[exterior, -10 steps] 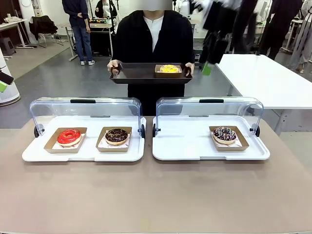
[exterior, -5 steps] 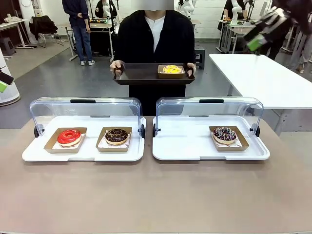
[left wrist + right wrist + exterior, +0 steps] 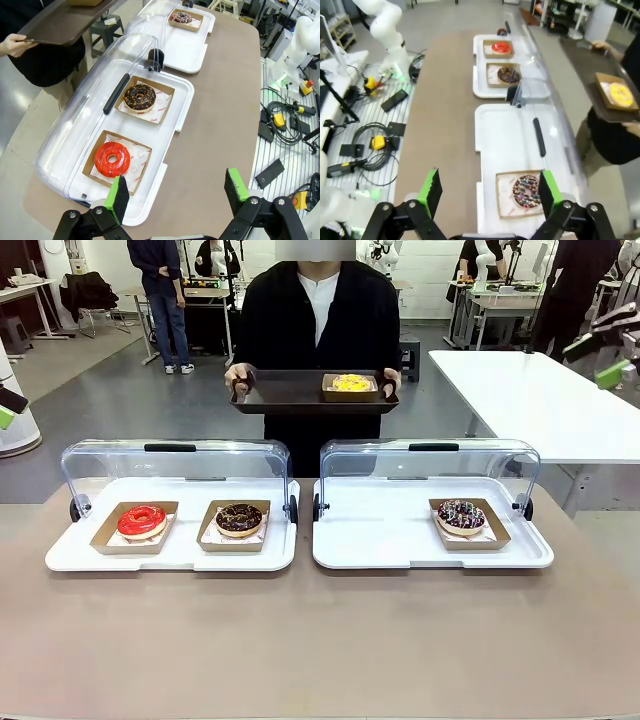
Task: Provide the desired donut to the person.
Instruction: Pick up and lift the Paper togo box containing the Donut pointed at by the person.
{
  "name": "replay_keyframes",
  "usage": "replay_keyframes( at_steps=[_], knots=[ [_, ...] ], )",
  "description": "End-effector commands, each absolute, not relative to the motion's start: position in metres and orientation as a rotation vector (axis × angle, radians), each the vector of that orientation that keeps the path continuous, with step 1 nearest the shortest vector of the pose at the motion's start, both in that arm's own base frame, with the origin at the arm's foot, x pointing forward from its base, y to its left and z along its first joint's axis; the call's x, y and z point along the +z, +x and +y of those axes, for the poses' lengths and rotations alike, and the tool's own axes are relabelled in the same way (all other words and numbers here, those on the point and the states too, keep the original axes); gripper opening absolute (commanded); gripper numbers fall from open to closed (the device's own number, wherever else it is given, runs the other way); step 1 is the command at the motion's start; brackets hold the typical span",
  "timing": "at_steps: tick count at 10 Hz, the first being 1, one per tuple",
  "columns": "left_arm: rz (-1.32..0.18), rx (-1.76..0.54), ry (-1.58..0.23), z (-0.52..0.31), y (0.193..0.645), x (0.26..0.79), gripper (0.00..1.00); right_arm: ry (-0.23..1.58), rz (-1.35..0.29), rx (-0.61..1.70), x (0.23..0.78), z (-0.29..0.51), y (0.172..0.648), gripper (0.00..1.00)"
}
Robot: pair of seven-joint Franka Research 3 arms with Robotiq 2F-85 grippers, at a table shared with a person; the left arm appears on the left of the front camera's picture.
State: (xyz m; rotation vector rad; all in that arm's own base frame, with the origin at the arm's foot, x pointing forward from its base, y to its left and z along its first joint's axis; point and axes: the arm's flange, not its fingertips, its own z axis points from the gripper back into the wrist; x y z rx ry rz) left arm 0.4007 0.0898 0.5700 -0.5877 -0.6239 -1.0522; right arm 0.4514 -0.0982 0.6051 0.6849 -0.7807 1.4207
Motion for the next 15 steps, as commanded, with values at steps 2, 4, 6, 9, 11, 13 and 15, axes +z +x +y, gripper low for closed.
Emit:
replay_keyframes(
  at_steps=[2, 4, 6, 9, 11, 13, 15],
  knots=[
    [-0.639, -1.058, -0.599, 0.09, 0.401, 0.571, 1.0, 0.696, -0.665, 1.362, 0.581, -0.11, 0.467, 1.0],
    [-0.639, -1.058, -0.599, 0.09, 0.401, 0.571, 1.0, 0.655, -0.659, 1.367, 0.58, -0.109, 0.467, 1.0],
    [-0.639, -1.058, -0.599, 0.09, 0.401, 0.571, 1.0, 0.624, -0.655, 1.361, 0.578, -0.11, 0.468, 1.0],
    [-0.639, -1.058, -0.599, 0.09, 0.401, 0.571, 1.0, 0.651, -0.679, 1.378, 0.575, -0.112, 0.469, 1.0],
    [-0.639, -1.058, -0.599, 0.09, 0.401, 0.571, 1.0, 0.651, -0.679, 1.378, 0.575, -0.112, 0.469, 1.0],
    [-0.639, -1.058, -0.599, 0.09, 0.401, 0.571, 1.0, 0.651, -0.679, 1.378, 0.575, -0.112, 0.469, 1.0],
    [-0.639, -1.058, -0.599, 0.09, 0.401, 0.571, 1.0, 0.651, -0.679, 1.378, 0.575, -0.112, 0.469, 1.0]
  ],
)
